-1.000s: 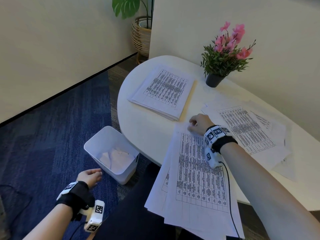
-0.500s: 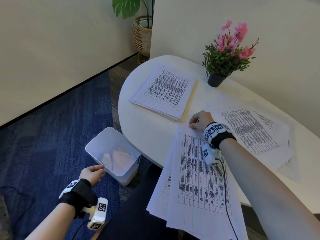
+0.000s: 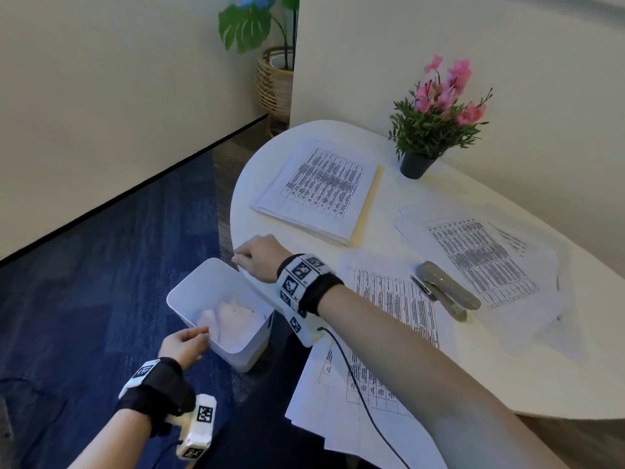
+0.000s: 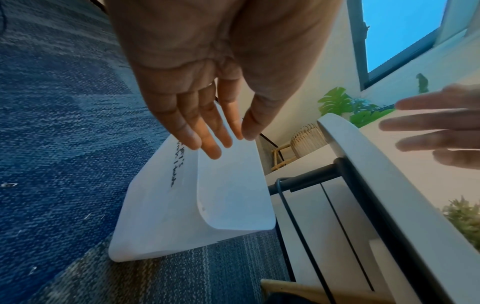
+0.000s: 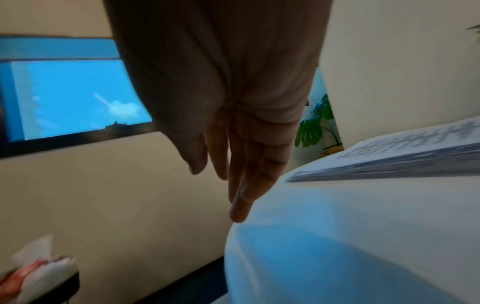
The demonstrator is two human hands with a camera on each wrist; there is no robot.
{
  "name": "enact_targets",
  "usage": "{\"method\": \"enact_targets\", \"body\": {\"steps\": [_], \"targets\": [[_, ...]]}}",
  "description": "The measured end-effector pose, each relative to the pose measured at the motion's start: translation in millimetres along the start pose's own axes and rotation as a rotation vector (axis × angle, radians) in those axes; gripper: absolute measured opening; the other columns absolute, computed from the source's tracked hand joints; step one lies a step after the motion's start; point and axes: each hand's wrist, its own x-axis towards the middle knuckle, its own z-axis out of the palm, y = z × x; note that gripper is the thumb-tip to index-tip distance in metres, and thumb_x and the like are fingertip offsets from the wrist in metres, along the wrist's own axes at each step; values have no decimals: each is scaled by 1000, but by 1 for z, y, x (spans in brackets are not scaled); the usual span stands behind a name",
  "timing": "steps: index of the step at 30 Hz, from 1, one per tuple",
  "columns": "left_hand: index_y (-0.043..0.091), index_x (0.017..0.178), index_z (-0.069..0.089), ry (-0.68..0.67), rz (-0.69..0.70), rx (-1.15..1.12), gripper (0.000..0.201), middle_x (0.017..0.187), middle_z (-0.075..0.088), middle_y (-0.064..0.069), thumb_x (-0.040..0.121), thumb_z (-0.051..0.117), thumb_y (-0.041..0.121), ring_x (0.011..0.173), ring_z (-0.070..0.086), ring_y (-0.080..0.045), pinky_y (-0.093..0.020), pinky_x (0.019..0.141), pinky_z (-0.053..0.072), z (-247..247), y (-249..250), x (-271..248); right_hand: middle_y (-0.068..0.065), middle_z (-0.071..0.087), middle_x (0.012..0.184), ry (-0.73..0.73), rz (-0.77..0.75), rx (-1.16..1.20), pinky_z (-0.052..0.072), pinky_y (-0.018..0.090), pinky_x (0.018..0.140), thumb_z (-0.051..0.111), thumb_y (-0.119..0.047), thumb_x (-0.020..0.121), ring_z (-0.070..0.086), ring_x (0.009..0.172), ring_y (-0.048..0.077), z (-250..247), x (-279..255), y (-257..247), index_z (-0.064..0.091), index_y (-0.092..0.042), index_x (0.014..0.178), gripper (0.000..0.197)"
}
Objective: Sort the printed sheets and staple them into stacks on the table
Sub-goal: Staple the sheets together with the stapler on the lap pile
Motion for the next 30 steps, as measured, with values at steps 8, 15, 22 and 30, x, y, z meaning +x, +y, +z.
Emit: {"method": "enact_targets", "body": {"steps": [8, 15, 22, 30], "targets": [[7, 87, 62, -173, 215, 42, 15, 95, 64, -12, 95, 50, 4, 74, 60, -11, -20, 62, 45, 29, 63, -51, 3, 56, 121, 342, 305, -94, 45, 42, 94, 52, -33, 95, 54, 105, 21, -53, -92, 97, 52, -17, 130, 39], [12, 86, 64, -478, 356, 400, 22, 82, 72, -4, 88, 65, 34, 77, 69, -16, -35, 81, 56, 86, 93, -99, 14, 60, 109, 207, 896, -258, 49, 36, 81, 59, -26, 90, 56, 91, 28, -67, -195, 209, 55, -7, 106, 24], [3, 132, 35, -494, 217, 505, 86, 116, 53, -14, 70, 80, 44, 93, 63, -22, -33, 75, 58, 117, 115, -137, 21, 64, 101, 452, 1038, -115, 42, 32, 66, 58, -14, 91, 56, 81, 30, -67, -232, 234, 58, 4, 104, 22], [18, 127, 50, -498, 566, 745, 53, 120, 63, -1, 81, 72, 35, 93, 59, -12, -23, 79, 47, 142, 131, -161, 23, 42, 130, 518, 1095, -139, 41, 46, 94, 55, -20, 93, 43, 118, 38, -70, -248, 226, 51, 3, 122, 37]]}}
